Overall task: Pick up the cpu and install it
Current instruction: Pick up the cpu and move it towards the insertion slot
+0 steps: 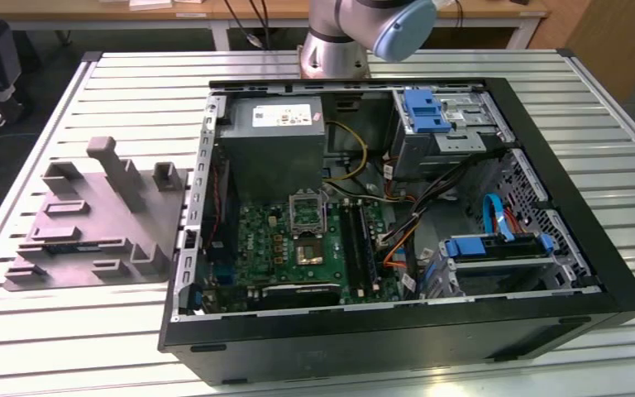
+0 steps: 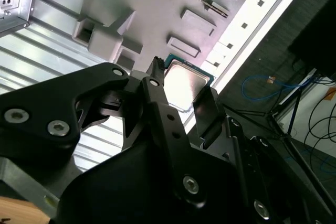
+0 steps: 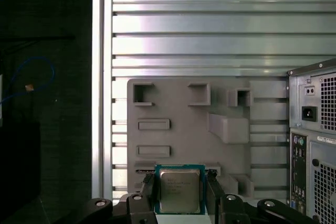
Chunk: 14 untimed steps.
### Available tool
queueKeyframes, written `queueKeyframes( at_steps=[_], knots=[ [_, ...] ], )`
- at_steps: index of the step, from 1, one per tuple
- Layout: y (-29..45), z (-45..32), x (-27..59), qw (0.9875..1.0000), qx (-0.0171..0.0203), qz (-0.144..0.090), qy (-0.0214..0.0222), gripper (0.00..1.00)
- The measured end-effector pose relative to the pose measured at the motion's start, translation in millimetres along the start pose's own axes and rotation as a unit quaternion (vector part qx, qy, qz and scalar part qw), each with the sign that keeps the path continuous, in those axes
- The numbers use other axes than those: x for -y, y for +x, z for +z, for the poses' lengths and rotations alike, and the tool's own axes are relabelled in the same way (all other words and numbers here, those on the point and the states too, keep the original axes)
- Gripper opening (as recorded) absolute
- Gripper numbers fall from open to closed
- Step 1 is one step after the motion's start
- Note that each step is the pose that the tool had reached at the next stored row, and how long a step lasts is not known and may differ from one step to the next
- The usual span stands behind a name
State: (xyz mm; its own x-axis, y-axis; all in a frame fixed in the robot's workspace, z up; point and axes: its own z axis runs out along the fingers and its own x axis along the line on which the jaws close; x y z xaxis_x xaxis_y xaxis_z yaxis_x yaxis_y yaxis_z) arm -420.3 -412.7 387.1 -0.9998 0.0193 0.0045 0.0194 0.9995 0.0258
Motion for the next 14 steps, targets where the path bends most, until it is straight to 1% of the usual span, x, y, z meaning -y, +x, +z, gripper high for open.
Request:
queueKeyframes(
  at_steps=[6, 14],
  knots=[
    [-9.7, 0.0, -0.2, 1.0000, 0.0000, 0.000, 0.0000, 0.47],
    [-17.0, 0.0, -0.3, 1.0000, 0.0000, 0.000, 0.0000, 0.47]
  ],
)
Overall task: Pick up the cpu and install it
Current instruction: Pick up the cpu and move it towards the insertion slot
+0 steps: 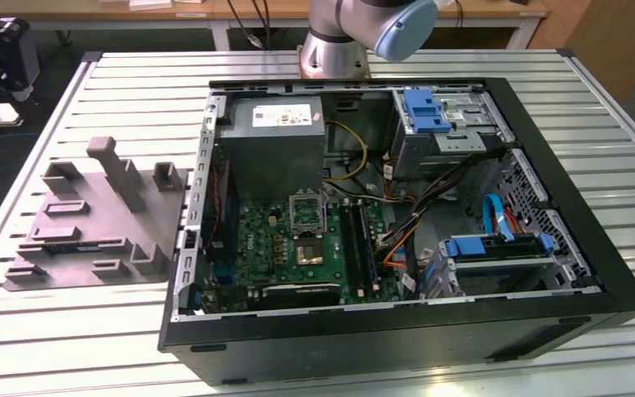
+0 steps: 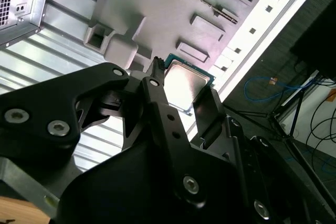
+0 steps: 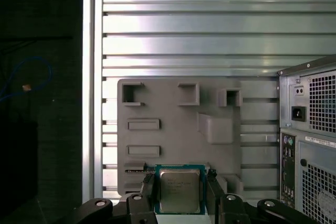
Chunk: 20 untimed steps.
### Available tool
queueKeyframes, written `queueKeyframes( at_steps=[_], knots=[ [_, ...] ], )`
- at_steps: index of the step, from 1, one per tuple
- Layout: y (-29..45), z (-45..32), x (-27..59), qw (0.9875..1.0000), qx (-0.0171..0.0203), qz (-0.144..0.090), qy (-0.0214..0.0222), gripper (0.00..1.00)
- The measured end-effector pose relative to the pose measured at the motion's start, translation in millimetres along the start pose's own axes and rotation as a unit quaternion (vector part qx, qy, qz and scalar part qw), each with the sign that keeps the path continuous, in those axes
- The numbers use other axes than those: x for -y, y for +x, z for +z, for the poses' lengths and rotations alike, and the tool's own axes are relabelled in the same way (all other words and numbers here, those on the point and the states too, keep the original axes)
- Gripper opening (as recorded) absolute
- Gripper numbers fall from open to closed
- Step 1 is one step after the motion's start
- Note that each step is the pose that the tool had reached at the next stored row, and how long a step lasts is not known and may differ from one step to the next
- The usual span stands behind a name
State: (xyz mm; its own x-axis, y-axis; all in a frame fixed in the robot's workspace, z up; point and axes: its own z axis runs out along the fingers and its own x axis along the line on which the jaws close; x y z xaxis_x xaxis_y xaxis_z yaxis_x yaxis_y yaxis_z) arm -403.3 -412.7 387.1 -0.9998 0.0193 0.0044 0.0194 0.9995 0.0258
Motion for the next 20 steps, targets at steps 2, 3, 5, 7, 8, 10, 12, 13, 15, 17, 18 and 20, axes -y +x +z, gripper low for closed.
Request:
queueKeyframes(
  at_steps=[2, 3, 5, 7, 8, 10, 12, 13, 15, 17, 18, 20],
  knots=[
    [-1.8, -0.1, -0.1, 1.0000, 0.0000, 0.000, 0.0000, 0.47],
    [-2.6, 0.0, -0.1, 1.0000, 0.0000, 0.000, 0.0000, 0.47],
    [-4.3, 0.0, -0.1, 1.0000, 0.0000, 0.000, 0.0000, 0.47],
    [-5.9, 0.0, -0.1, 1.0000, 0.0000, 0.000, 0.0000, 0.47],
    [-6.7, -0.1, -0.2, 1.0000, 0.0000, 0.000, 0.0000, 0.47],
    [-8.4, 0.0, -0.2, 1.0000, 0.0000, 0.000, 0.0000, 0.47],
    [-10.4, -0.1, -0.2, 1.0000, 0.0000, 0.000, 0.0000, 0.47],
    [-11.1, 0.0, -0.2, 1.0000, 0.0000, 0.000, 0.0000, 0.47],
    [-12.4, -0.1, -0.3, 1.0000, 0.0000, 0.000, 0.0000, 0.47],
    [-13.7, -0.1, -0.3, 1.0000, 0.0000, 0.000, 0.0000, 0.47],
    [-14.3, -0.1, -0.3, 1.0000, 0.0000, 0.000, 0.0000, 0.47],
    [-15.5, 0.0, -0.3, 1.0000, 0.0000, 0.000, 0.0000, 0.47]
  ],
)
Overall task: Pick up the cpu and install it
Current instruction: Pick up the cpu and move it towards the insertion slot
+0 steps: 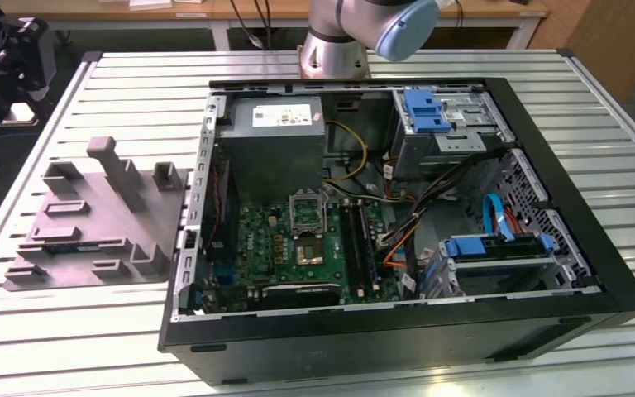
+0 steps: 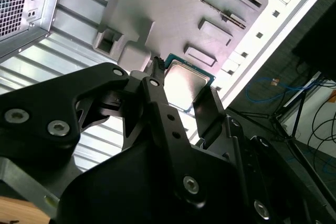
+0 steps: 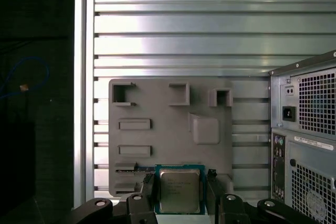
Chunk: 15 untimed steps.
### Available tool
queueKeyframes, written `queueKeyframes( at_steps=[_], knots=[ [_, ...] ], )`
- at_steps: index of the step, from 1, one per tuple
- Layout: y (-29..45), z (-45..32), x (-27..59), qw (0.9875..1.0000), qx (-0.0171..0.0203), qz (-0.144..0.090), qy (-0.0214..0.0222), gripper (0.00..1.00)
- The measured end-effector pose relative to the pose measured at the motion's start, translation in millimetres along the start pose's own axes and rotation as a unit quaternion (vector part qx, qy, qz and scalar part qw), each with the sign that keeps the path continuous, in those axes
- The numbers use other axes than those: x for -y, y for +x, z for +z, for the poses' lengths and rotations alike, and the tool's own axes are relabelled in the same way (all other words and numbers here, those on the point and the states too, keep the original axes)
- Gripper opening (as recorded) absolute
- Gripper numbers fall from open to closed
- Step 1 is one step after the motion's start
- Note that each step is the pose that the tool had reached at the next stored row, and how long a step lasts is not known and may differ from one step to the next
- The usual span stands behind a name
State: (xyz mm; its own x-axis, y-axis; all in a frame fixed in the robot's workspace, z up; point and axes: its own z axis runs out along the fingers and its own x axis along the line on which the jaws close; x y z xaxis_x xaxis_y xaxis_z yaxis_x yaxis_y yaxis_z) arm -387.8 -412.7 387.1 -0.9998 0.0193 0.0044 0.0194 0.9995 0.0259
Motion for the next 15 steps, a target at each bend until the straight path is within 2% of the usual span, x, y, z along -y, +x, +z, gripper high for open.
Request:
queueKeyframes(
  at_steps=[15],
  knots=[
    [-8.6, -0.1, -0.2, 1.0000, 0.0000, 0.000, 0.0000, 0.47]
  ],
)
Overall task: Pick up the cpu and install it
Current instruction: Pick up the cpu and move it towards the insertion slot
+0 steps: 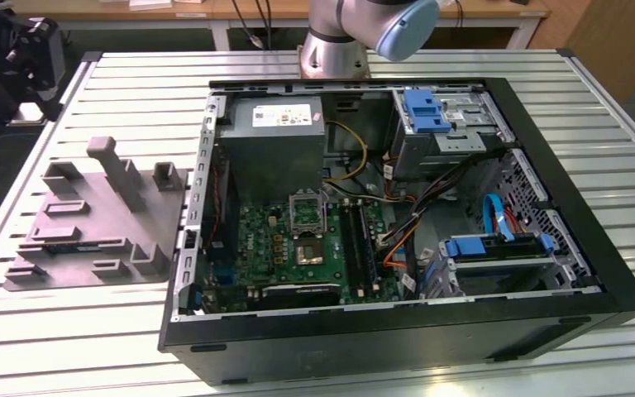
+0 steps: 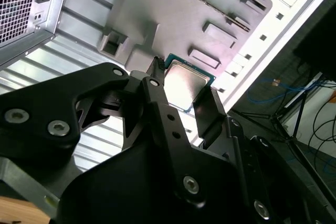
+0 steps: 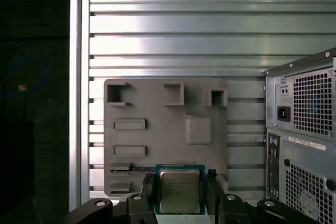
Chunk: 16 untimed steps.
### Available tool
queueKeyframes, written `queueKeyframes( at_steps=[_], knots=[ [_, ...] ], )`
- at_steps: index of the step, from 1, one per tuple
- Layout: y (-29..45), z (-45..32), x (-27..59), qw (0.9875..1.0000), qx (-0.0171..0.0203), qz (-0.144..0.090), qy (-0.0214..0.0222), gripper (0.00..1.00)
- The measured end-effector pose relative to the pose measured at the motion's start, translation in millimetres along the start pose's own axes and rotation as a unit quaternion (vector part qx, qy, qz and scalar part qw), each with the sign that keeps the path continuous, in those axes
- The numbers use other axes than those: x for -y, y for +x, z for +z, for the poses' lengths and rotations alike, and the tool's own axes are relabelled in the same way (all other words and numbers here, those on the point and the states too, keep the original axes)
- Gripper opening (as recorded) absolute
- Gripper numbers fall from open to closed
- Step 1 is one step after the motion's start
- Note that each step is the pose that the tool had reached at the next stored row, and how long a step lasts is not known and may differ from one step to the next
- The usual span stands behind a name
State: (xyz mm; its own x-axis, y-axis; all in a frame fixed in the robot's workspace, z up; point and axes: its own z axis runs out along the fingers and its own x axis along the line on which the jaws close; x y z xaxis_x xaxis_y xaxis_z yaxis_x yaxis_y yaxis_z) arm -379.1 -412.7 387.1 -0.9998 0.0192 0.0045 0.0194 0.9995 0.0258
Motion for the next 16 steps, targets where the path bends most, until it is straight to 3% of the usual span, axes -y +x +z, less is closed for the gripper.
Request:
queueKeyframes(
  at_steps=[16],
  knots=[
    [-10.1, -0.1, -0.2, 1.0000, 0.0000, 0.000, 0.0000, 0.47]
  ],
)
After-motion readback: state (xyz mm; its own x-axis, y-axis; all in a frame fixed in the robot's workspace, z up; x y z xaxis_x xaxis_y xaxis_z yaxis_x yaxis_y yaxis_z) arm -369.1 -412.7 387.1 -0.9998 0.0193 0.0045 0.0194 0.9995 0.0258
